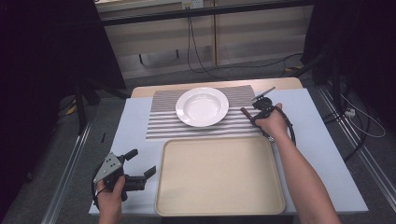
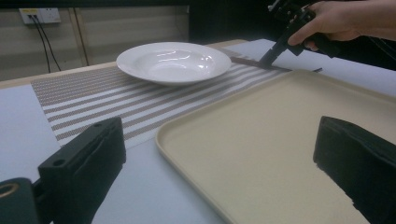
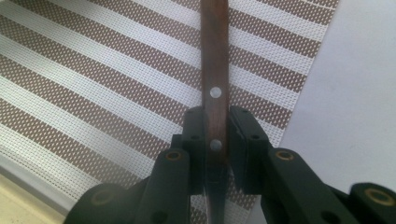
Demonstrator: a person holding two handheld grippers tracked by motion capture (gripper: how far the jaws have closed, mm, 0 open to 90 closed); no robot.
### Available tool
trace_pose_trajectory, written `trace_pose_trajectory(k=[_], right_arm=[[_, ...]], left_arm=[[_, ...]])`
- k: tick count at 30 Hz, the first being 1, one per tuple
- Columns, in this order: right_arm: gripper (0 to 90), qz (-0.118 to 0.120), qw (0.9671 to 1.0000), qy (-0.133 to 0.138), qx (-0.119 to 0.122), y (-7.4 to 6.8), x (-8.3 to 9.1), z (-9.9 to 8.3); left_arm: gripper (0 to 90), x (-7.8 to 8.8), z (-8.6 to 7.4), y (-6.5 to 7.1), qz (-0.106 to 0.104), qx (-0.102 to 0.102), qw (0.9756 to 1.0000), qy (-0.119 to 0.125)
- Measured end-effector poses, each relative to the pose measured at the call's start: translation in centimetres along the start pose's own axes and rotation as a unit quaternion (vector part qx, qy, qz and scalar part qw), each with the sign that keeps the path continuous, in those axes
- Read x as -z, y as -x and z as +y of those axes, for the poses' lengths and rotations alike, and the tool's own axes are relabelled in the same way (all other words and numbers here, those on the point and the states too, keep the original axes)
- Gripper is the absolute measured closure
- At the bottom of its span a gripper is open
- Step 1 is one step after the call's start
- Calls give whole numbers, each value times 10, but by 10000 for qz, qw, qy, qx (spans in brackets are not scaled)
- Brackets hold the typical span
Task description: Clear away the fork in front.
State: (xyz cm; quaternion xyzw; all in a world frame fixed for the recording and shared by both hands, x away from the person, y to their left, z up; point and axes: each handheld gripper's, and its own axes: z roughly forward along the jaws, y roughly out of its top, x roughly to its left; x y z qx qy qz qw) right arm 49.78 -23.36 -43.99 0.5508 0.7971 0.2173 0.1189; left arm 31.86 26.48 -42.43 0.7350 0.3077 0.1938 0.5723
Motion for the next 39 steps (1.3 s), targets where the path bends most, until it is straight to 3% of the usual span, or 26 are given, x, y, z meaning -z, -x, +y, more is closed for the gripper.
trace_pose_trajectory(k=[1,6,9,16,17,25,27,31,32,39], right_arm=[[777,-100,9999,-94,67,-3,0,3],[778,-200,9998,-82,53,-5,-1,2],[778,-359,9992,-42,176,-10,-1,2],[779,-214,9995,12,244,-6,0,1],[779,-89,9998,116,137,-2,0,-2],[780,-44,9997,200,105,-2,2,-4],[780,108,9993,354,74,0,3,-5],[780,164,9982,584,24,2,8,-5],[781,177,9968,780,-20,3,12,-4],[782,127,9918,1271,-51,2,21,-3]], left_arm=[[26,0,0,0,-2,-36,10000,-11],[26,0,0,0,-6,-41,10000,-9],[26,0,0,1,12,-46,10000,-28],[26,-1,0,1,7,-14,10000,-16],[26,-1,0,0,5,-15,10000,-15],[26,1,1,0,53,14,10000,12],[26,1,1,-1,37,10,10000,39],[26,1,0,-1,49,35,10000,18],[26,1,0,-1,32,34,10000,23],[26,2,0,-1,66,31,10000,67]])
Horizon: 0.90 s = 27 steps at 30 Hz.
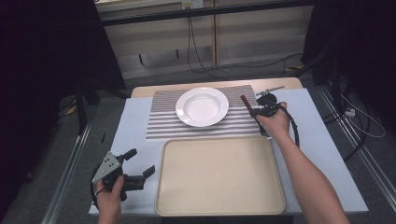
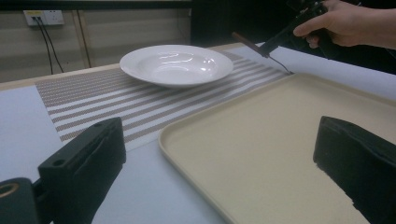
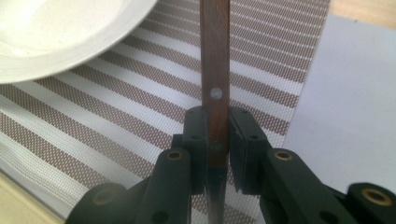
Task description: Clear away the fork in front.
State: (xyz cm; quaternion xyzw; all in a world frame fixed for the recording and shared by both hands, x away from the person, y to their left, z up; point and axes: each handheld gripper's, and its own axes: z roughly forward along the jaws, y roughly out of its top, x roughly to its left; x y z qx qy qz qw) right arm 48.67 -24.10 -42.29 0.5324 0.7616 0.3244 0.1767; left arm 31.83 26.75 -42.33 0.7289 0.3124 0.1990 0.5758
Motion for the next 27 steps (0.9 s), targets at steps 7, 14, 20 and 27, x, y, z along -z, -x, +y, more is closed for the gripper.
trace_pose_trajectory(k=[7,14,20,27], right_arm=[[782,-26,9994,334,-68,3,9,0],[782,10,9962,843,-204,9,24,0],[782,89,9921,1186,-404,16,33,-2],[782,331,9847,1649,-462,10,49,-6]], left_arm=[[26,0,0,0,0,10,10000,-3],[26,0,0,1,1,2,10000,-11],[26,2,0,1,15,2,10000,-3],[26,2,1,1,5,-5,10000,0]])
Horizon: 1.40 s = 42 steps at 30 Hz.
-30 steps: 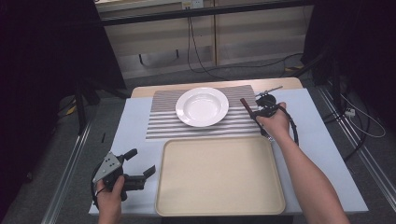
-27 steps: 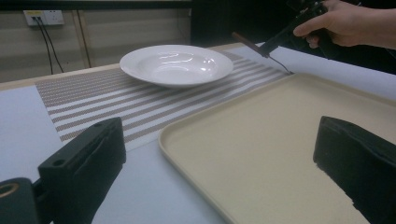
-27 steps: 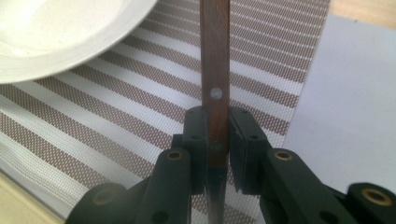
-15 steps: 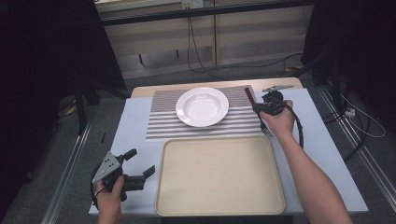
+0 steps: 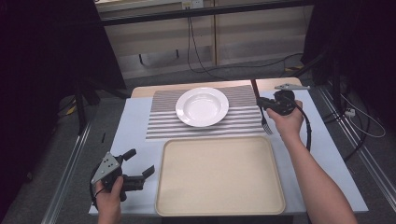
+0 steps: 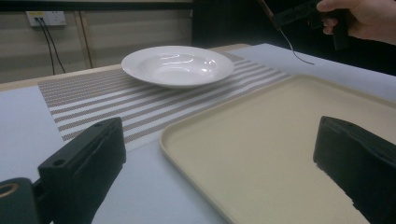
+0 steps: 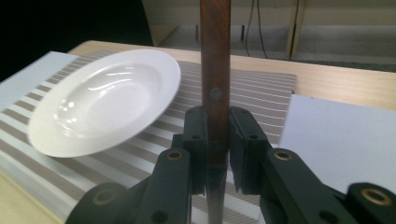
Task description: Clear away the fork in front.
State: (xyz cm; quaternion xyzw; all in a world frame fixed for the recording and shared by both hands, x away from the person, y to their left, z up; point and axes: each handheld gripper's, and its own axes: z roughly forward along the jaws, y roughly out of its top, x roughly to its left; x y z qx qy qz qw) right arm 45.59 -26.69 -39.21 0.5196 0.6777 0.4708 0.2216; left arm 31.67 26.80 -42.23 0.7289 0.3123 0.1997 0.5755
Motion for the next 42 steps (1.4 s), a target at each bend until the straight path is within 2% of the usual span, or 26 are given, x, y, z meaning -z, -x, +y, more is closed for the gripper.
trace_pose_trajectory(k=[3,6,7,8,11,15,19,20,26,28,30,31,32,34,35,38,42], right_arm=[[782,193,9997,109,70,-11,7,-3],[781,280,9994,207,48,-15,12,-6],[781,396,9988,301,46,-20,18,-9],[781,396,9988,301,46,-20,18,-9],[781,544,9976,418,-8,-27,26,-15],[781,736,9958,548,38,-37,38,-26],[781,840,9948,580,41,-43,45,-32],[781,919,9939,617,5,-46,50,-36],[781,1036,9921,702,24,-56,61,-47],[781,1050,9917,743,17,-58,62,-49],[781,1081,9908,809,38,-61,64,-51],[781,1185,9891,879,-35,-65,66,-52],[781,1185,9891,879,-35,-65,66,-52],[780,1215,9884,913,54,-71,68,-51],[780,1290,9874,918,73,-76,68,-52],[781,1334,9870,892,70,-80,67,-54],[780,1392,9866,849,64,-86,61,-58]], left_arm=[[26,0,1,1,-25,81,9999,56],[26,2,3,3,-10,97,9999,62],[25,2,4,3,-41,135,9999,99],[25,2,4,3,-38,118,9998,125],[25,2,5,3,-55,232,9996,159],[24,2,9,6,-92,286,9994,154],[24,1,15,9,-107,204,9996,163],[24,1,16,9,-132,218,9995,167],[24,-2,23,11,-150,195,9996,134],[24,-5,26,12,-149,137,9998,28],[23,-8,28,13,-232,130,9996,0],[23,-10,29,14,-276,181,9995,4],[23,-12,31,15,-313,200,9993,15],[23,-16,34,17,-355,187,9992,4],[22,-18,36,19,-375,201,9991,10],[22,-24,43,22,-431,139,9990,-44],[22,-34,49,27,-474,161,9987,-96]])
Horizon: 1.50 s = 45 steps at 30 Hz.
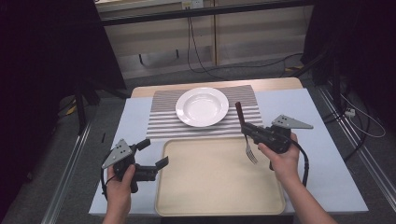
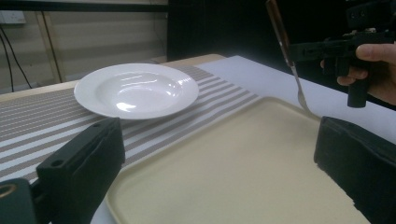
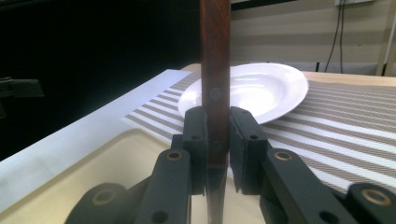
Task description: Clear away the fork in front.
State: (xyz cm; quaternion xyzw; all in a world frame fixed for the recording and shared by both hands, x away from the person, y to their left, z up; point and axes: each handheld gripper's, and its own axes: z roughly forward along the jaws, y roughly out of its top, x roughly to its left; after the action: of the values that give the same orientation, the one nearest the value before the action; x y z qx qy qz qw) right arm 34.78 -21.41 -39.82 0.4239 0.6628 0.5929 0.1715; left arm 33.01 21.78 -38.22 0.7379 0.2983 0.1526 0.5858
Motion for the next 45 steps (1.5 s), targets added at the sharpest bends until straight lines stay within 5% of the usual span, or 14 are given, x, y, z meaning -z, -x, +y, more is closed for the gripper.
trace_pose_trajectory(k=[17,39,45], right_arm=[[780,307,9995,-13,24,-24,-11,-7],[780,715,9971,-110,222,-53,-28,-14],[780,746,9969,-119,211,-56,-30,-16]], left_arm=[[23,-38,13,15,-205,0,9997,-107],[28,-84,40,33,-67,195,9997,-145],[62,-96,45,35,-172,206,9995,-187]])
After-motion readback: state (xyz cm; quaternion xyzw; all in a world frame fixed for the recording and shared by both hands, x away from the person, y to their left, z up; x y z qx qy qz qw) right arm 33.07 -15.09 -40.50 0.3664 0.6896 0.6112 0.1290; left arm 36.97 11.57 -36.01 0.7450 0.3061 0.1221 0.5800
